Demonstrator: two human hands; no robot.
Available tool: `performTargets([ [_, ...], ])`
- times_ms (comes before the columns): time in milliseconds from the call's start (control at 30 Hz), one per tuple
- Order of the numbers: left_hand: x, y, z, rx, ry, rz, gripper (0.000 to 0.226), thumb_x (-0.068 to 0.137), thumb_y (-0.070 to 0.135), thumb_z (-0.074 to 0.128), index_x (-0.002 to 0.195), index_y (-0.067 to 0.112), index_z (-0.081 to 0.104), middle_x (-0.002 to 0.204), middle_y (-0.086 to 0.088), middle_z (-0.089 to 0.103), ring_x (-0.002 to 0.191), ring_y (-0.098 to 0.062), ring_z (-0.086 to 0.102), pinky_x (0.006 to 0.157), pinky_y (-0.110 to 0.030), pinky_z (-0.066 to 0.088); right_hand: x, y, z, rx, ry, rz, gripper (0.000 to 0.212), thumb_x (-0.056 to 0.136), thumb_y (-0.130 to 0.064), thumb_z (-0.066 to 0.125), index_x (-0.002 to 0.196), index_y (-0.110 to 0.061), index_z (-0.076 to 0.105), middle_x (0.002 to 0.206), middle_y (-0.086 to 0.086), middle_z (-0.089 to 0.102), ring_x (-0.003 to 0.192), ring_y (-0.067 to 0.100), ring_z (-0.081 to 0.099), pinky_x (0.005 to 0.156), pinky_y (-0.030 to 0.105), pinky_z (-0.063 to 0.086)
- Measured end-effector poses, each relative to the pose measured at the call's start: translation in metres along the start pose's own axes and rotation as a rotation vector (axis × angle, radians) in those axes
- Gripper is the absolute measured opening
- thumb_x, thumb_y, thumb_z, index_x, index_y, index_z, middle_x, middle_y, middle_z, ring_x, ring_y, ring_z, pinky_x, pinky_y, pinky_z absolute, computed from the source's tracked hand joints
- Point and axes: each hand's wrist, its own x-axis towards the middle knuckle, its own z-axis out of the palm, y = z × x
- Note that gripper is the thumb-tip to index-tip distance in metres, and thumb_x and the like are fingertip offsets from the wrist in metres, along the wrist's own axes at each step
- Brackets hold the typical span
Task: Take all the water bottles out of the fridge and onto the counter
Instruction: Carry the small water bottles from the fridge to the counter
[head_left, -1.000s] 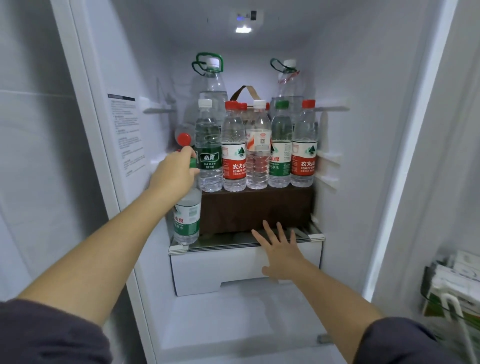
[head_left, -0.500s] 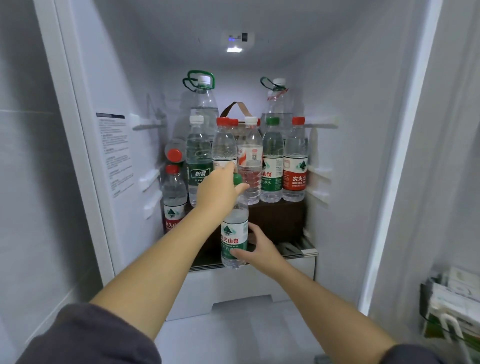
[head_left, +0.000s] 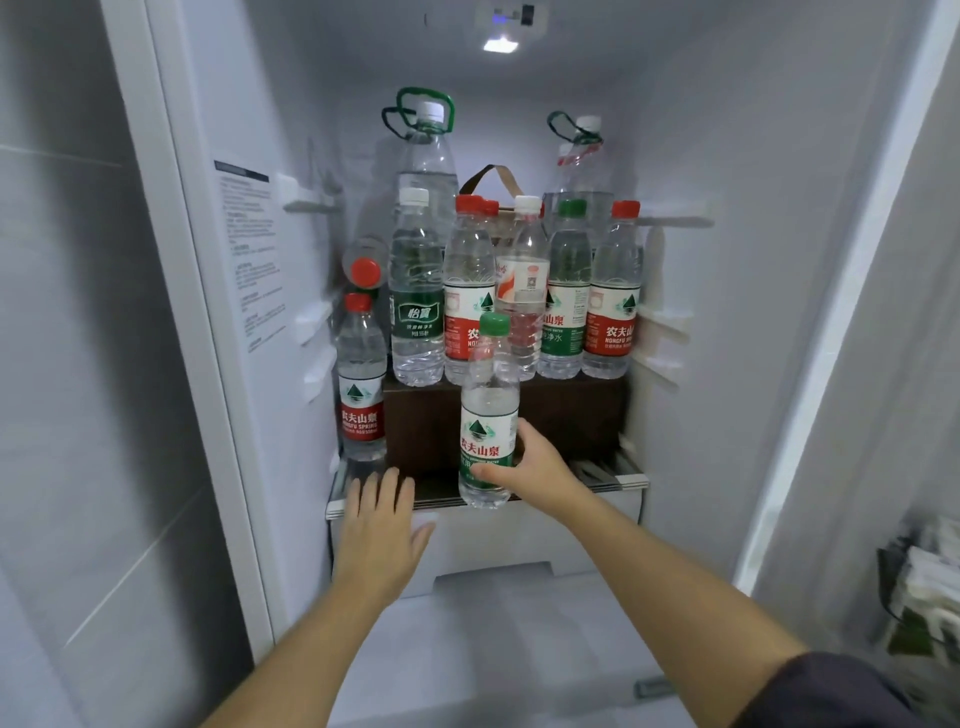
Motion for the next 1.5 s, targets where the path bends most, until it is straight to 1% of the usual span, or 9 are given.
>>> performTargets([
  [267, -0.002, -0.001, 0.014, 0.123, -0.016, 0.037, 0.074, 0.073, 0.053, 0.076, 0.121, -0.001, 0.063, 0.120, -0.024, 0.061, 0.113, -0.045, 0.055, 0.107, -0.056, 0.038, -0.002, 0.014, -0.051, 0.019, 0.257, 0.048, 0.057, 0.074, -0.017, 0.085, 0.121, -0.027, 0.054, 0.107, -0.015, 0.063, 0.095, -0.002, 0.060, 0.078, 0.018, 0.048],
  [467, -0.002, -0.003, 0.022, 0.172, -0.042, 0.004, 0.081, 0.089, 0.066, 0.043, 0.144, 0.007, 0.040, 0.145, -0.018, 0.041, 0.136, -0.040, 0.034, 0.119, -0.052, 0.011, 0.005, 0.025, -0.077, -0.024, 0.373, 0.100, 0.061, 0.075, -0.009, 0.081, 0.128, -0.015, 0.051, 0.118, 0.002, 0.065, 0.109, 0.019, 0.062, 0.093, 0.037, 0.051],
  [633, -0.002, -0.004, 0.023, 0.137, -0.018, 0.047, 0.079, 0.077, 0.062, 0.066, 0.129, 0.002, 0.059, 0.129, -0.022, 0.056, 0.122, -0.044, 0.049, 0.114, -0.055, 0.027, 0.005, 0.030, -0.067, 0.040, 0.440, 0.143, 0.063, 0.077, -0.008, 0.080, 0.129, -0.016, 0.046, 0.113, 0.000, 0.060, 0.113, 0.023, 0.060, 0.090, 0.035, 0.049],
  [767, -0.001, -0.005, 0.023, 0.159, -0.061, 0.011, 0.083, 0.083, 0.067, 0.053, 0.138, 0.005, 0.050, 0.140, -0.020, 0.049, 0.130, -0.041, 0.042, 0.117, -0.054, 0.017, 0.013, 0.006, -0.062, 0.092, 0.597, 0.046, 0.076, 0.070, -0.020, 0.087, 0.131, -0.019, 0.042, 0.116, -0.003, 0.058, 0.103, 0.014, 0.058, 0.089, 0.034, 0.049],
  [933, 0.002, -0.001, 0.013, 0.153, -0.183, -0.014, 0.078, 0.090, 0.066, 0.033, 0.147, 0.013, 0.031, 0.151, -0.011, 0.032, 0.140, -0.033, 0.026, 0.119, -0.047, 0.005, 0.019, -0.004, -0.055, 0.101, 0.683, 0.068, 0.062, 0.074, -0.012, 0.082, 0.121, -0.013, 0.042, 0.112, 0.005, 0.058, 0.104, 0.025, 0.059, 0.092, 0.041, 0.052],
  [1100, 0.041, 0.004, -0.062, -0.654, 0.121, -0.307, 0.030, 0.093, 0.033, 0.052, 0.117, 0.015, 0.051, 0.110, -0.002, 0.060, 0.099, -0.022, 0.057, 0.085, -0.036, 0.045, 0.019, -0.001, -0.054, 0.116, 0.694, 0.054, 0.061, 0.076, -0.011, 0.081, 0.123, -0.010, 0.042, 0.111, 0.006, 0.057, 0.098, 0.023, 0.058, 0.087, 0.038, 0.050],
  [1233, 0.119, -0.008, -0.146, -1.120, 0.244, -0.536, 0.038, 0.092, 0.032, 0.053, 0.120, 0.008, 0.043, 0.094, -0.007, 0.062, 0.076, -0.023, 0.064, 0.073, -0.040, 0.056, 0.020, 0.002, -0.054, 0.123, 0.703, 0.022, 0.055, 0.075, -0.009, 0.081, 0.108, -0.021, 0.039, 0.093, -0.008, 0.056, 0.083, 0.011, 0.056, 0.077, 0.031, 0.047],
  [1367, 0.174, -0.023, -0.192, -1.579, 0.047, -0.784, 0.039, 0.098, 0.040, 0.042, 0.115, 0.004, 0.047, 0.089, -0.012, 0.054, 0.069, -0.020, 0.056, 0.054, -0.030, 0.051, 0.022, 0.005, -0.056, 0.153, 0.689, 0.020, 0.055, 0.074, -0.010, 0.082, 0.107, -0.022, 0.040, 0.088, -0.013, 0.053, 0.077, 0.001, 0.052, 0.064, 0.022, 0.042],
  [1500, 0.190, -0.028, -0.193, -1.571, -0.146, -0.875, 0.041, 0.100, 0.044, 0.038, 0.088, 0.006, 0.047, 0.068, -0.002, 0.044, 0.050, -0.010, 0.039, 0.038, -0.020, 0.034, 0.025, 0.009, -0.056, 0.165, 0.689, 0.012, 0.056, 0.074, -0.010, 0.082, 0.109, -0.021, 0.041, 0.092, -0.007, 0.056, 0.083, 0.011, 0.056, 0.069, 0.026, 0.045],
])
